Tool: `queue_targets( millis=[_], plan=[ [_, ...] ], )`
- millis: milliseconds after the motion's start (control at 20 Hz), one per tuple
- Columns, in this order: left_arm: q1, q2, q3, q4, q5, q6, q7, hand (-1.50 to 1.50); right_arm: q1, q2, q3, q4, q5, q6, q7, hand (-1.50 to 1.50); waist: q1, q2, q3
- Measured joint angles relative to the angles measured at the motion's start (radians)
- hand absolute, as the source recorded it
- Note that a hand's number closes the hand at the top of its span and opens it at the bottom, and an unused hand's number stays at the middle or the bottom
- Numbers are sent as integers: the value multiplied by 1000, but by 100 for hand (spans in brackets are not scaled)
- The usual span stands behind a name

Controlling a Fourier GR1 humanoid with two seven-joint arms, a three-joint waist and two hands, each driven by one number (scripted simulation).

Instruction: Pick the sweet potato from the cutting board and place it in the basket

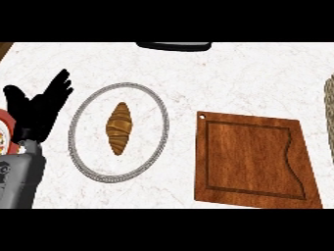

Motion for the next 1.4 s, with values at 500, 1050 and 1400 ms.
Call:
queue_targets(
  millis=[500,1050,1400],
  plan=[
    [42,9,22,0,10,-4,-22,0,110,52,-100,-84,53,-66,-10,-150,-33,-10,1],
    [52,1,19,5,0,4,-35,0,205,126,-238,-200,129,-147,-12,-150,-38,-13,1],
    [63,14,33,8,8,-6,-42,0,217,159,-276,-350,174,-244,-33,-150,-45,-18,1]
  ],
)
